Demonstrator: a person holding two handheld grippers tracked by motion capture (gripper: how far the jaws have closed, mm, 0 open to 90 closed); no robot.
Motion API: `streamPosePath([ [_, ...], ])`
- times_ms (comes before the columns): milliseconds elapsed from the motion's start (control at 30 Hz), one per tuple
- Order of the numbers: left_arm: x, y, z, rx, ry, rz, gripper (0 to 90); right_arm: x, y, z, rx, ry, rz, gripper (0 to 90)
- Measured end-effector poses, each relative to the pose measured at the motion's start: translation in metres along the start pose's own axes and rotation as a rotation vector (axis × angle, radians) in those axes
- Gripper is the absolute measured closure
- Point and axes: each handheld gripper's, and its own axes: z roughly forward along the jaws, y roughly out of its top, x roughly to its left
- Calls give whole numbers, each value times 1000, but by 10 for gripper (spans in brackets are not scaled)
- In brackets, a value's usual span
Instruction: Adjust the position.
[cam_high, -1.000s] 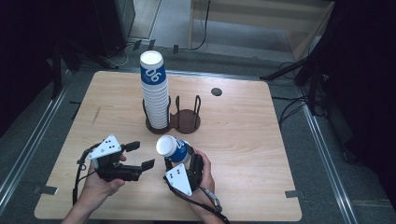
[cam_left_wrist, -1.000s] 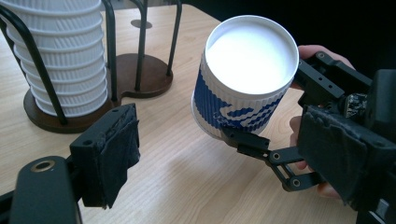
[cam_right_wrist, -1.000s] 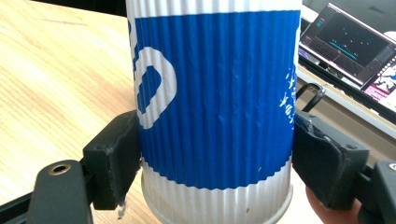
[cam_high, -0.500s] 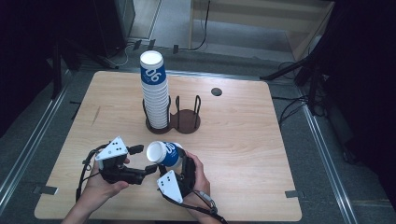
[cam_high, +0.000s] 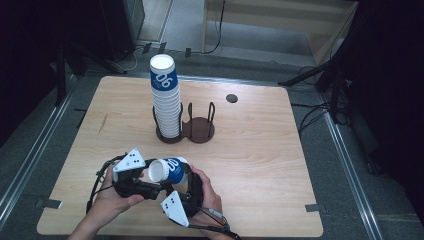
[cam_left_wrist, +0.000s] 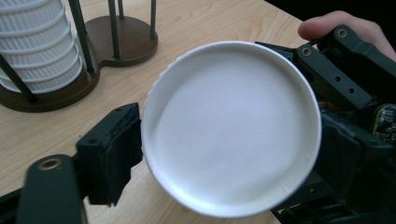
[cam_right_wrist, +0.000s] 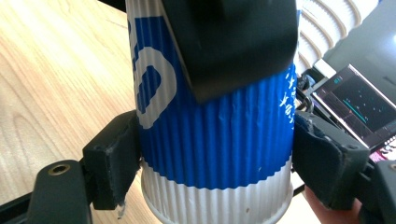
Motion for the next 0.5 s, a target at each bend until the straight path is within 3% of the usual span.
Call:
streamPosePath([
  [100, -1, 0, 0, 10, 6, 13, 251, 1, 0, 0, -9, 7, -9, 206],
  [300, 2, -2, 0, 11, -15, 13, 272, 2, 0, 0, 9, 33, 24, 173],
  [367, 3, -2, -1, 4, 1, 12, 277, 1, 0, -1, 11, 47, 31, 149],
  [500, 11, -2, -5, -22, 13, -36, 280, -5, 2, -3, 27, 80, 89, 126],
])
